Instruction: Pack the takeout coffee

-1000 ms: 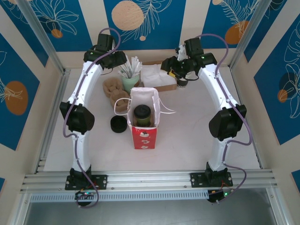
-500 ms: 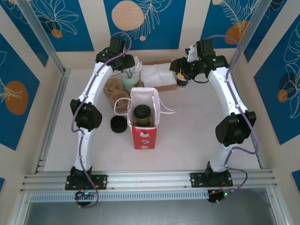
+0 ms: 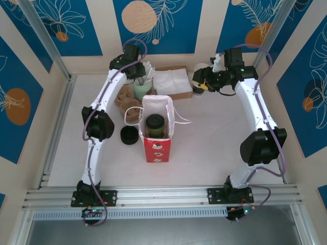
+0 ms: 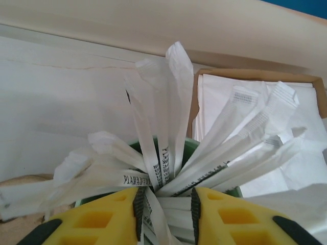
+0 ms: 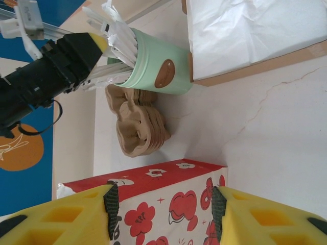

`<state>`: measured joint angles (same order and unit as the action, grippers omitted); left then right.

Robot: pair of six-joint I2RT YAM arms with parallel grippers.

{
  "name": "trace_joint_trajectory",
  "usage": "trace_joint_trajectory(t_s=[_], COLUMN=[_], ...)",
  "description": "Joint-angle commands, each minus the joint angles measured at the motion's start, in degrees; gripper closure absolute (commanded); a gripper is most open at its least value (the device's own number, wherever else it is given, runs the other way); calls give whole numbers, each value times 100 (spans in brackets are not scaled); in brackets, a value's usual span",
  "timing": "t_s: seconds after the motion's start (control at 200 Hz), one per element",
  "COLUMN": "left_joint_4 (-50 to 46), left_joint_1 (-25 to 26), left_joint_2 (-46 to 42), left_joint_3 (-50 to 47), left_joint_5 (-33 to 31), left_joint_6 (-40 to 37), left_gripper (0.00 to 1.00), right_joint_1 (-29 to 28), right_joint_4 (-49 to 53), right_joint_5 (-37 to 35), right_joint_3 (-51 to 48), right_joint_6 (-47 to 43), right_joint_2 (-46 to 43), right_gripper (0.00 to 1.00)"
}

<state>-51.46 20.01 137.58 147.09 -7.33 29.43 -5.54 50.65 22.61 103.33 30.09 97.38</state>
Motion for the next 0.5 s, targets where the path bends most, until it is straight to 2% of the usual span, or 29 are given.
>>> trace_joint_trajectory(t_s=[0.0, 0.35, 0.495], left_joint_4=[183, 372, 417], left_joint_1=[21, 20, 25], left_joint_2=[119, -149, -479], left_joint_3=[279, 453, 453], left_joint_5=[-211, -416, -459], left_joint_6=[-143, -379, -377], left_gripper=[72, 90, 92], right_joint_1=[127, 314, 369], right_joint_4=[-8, -24, -129], right_joint_5=[254, 431, 376], right_joint_3=[-189, -517, -733], right_joint_6=[-125, -21, -12], right_joint_2=[-307, -536, -696], right_gripper=[46, 46, 46])
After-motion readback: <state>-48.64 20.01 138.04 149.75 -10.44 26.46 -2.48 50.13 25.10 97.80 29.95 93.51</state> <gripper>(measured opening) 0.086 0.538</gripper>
